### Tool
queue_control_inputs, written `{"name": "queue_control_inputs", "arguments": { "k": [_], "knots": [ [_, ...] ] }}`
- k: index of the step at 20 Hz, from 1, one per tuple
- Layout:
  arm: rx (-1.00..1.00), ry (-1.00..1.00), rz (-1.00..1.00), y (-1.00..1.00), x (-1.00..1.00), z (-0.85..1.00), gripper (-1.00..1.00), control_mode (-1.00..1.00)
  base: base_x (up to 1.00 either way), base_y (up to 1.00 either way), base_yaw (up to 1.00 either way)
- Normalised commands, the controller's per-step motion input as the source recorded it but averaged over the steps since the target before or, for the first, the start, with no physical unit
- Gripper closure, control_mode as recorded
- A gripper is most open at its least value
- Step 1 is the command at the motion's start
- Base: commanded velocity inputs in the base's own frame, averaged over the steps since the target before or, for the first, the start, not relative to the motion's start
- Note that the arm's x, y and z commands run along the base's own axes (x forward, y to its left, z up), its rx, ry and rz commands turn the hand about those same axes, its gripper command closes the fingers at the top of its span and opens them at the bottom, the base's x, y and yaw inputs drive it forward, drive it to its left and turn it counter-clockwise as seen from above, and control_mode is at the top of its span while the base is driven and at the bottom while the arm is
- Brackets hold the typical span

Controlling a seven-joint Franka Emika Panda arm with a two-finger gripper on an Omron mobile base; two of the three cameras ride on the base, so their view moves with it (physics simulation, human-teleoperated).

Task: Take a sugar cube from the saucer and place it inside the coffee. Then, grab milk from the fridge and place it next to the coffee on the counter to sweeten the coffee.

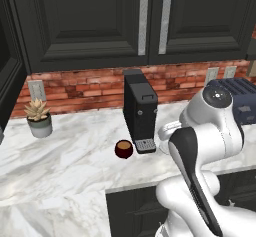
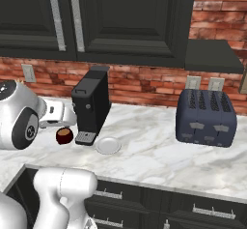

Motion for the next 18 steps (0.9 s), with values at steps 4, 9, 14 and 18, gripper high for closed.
{"name": "queue_control_inputs", "arguments": {
  "k": [4,9,14,18],
  "knots": [
    [0.00,0.00,0.00,0.00,0.00,0.00,-1.00,1.00,0.00,0.31,-0.01],
    [0.00,0.00,0.00,0.00,0.00,0.00,-1.00,1.00,-0.33,0.05,-0.13],
    [0.00,0.00,0.00,0.00,0.00,0.00,-1.00,1.00,-0.13,0.32,0.00],
    [0.00,0.00,0.00,0.00,0.00,0.00,-1.00,1.00,-0.06,-0.77,0.00]
  ]
}}
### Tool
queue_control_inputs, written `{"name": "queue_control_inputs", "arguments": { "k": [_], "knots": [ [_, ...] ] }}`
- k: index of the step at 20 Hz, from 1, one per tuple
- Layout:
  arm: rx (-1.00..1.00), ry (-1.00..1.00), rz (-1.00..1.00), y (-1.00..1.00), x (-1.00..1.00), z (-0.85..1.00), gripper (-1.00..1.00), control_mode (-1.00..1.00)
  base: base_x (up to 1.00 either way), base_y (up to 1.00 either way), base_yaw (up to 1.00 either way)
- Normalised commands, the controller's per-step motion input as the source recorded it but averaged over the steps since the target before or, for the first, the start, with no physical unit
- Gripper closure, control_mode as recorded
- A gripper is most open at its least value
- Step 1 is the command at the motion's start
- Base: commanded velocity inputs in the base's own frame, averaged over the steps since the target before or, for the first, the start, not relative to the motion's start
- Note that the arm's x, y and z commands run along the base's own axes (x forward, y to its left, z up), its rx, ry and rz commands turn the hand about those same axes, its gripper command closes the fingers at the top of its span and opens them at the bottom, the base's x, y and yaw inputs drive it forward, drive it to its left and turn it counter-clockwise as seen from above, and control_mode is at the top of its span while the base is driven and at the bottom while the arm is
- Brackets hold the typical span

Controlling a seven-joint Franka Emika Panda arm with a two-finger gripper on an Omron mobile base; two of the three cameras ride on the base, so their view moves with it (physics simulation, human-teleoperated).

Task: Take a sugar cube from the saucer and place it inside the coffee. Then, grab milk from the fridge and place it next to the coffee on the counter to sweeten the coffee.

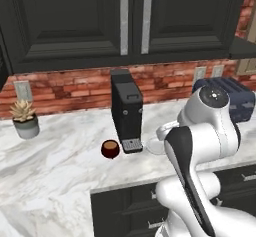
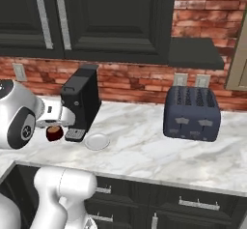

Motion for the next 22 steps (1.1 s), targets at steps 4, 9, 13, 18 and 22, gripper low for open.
{"name": "queue_control_inputs", "arguments": {
  "k": [4,9,13,18,22],
  "knots": [
    [0.00,0.00,0.00,0.00,0.00,0.00,-1.00,1.00,-0.76,-1.00,-0.01],
    [0.00,0.00,0.00,0.00,0.00,0.00,-1.00,1.00,-0.81,-0.18,-0.01],
    [0.00,0.00,0.00,0.00,0.00,0.00,-1.00,1.00,-0.77,-0.02,0.00],
    [0.00,0.00,0.00,0.00,0.00,0.00,-1.00,1.00,-0.20,-0.15,-0.56],
    [0.00,0.00,0.00,0.00,0.00,0.00,-1.00,1.00,0.00,-0.01,-0.78]
  ]
}}
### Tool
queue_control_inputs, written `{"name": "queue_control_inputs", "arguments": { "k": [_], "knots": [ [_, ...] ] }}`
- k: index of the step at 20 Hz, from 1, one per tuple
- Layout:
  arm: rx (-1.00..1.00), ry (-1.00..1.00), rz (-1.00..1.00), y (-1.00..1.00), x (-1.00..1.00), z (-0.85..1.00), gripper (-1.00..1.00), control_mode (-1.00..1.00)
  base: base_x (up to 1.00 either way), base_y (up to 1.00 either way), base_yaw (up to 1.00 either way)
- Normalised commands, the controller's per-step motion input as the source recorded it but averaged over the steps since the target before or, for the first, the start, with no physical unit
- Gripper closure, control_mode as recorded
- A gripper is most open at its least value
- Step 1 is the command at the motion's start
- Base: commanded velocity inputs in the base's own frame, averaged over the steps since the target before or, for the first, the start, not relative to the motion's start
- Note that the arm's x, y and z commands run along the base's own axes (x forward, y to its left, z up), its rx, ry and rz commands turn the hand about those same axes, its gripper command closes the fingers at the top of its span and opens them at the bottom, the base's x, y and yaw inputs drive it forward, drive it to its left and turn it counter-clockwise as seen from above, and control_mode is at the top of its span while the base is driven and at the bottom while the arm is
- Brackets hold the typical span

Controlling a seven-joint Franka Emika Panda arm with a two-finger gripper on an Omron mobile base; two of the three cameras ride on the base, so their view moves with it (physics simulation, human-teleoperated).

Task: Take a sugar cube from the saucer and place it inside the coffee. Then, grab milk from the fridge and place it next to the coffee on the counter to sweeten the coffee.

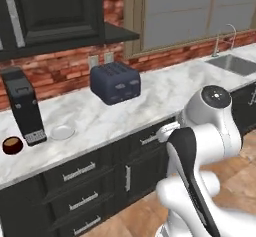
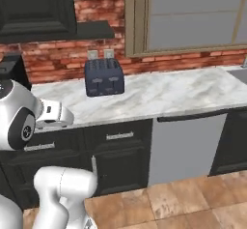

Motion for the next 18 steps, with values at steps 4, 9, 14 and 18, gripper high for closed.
{"name": "queue_control_inputs", "arguments": {
  "k": [4,9,14,18],
  "knots": [
    [0.00,0.00,0.00,0.00,0.00,0.00,-1.00,1.00,0.00,-0.17,-0.78],
    [0.00,0.00,0.00,0.00,0.00,0.00,-1.00,1.00,0.02,-0.15,-0.74],
    [0.00,0.00,0.00,0.00,0.00,0.00,-1.00,1.00,0.27,0.00,-0.65],
    [0.00,0.00,0.00,0.00,0.00,0.00,-1.00,1.00,0.38,-0.01,-0.63]
  ]
}}
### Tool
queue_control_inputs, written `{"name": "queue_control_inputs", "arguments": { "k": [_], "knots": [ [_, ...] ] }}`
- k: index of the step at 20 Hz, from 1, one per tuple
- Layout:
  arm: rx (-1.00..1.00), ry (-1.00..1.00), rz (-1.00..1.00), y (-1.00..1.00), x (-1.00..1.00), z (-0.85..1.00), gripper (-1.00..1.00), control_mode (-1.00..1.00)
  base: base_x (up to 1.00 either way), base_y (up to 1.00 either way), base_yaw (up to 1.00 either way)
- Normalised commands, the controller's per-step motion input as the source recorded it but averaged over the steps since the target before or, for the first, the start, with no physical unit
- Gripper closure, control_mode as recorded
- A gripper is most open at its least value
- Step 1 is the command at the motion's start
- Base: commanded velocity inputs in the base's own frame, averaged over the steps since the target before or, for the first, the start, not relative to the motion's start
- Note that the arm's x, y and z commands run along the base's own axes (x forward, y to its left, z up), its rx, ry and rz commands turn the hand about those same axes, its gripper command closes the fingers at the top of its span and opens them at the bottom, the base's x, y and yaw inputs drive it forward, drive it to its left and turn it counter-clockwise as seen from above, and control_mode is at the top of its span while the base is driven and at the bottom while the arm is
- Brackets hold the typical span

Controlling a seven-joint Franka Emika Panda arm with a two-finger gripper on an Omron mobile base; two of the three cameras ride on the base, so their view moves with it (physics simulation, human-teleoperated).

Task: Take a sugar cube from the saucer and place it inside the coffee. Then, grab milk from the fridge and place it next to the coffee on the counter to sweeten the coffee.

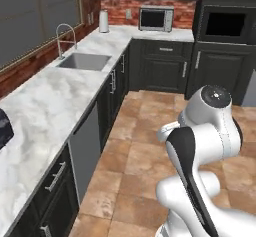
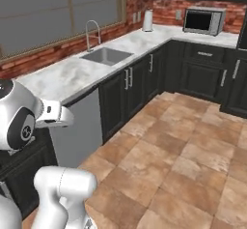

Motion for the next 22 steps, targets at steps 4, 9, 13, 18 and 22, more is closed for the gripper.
{"name": "queue_control_inputs", "arguments": {
  "k": [4,9,13,18,22],
  "knots": [
    [0.00,0.00,0.00,0.00,0.00,0.00,-1.00,1.00,0.42,-0.20,-0.55],
    [0.00,0.00,0.00,0.00,0.00,0.00,-1.00,1.00,0.56,-0.30,-0.46],
    [0.00,0.00,0.00,0.00,0.00,0.00,-1.00,1.00,0.86,-0.39,-0.40],
    [0.00,0.00,0.00,0.00,0.00,0.00,-1.00,1.00,1.00,-0.83,-0.24],
    [0.00,0.00,0.00,0.00,0.00,0.00,-1.00,1.00,1.00,-0.84,-0.23]
  ]
}}
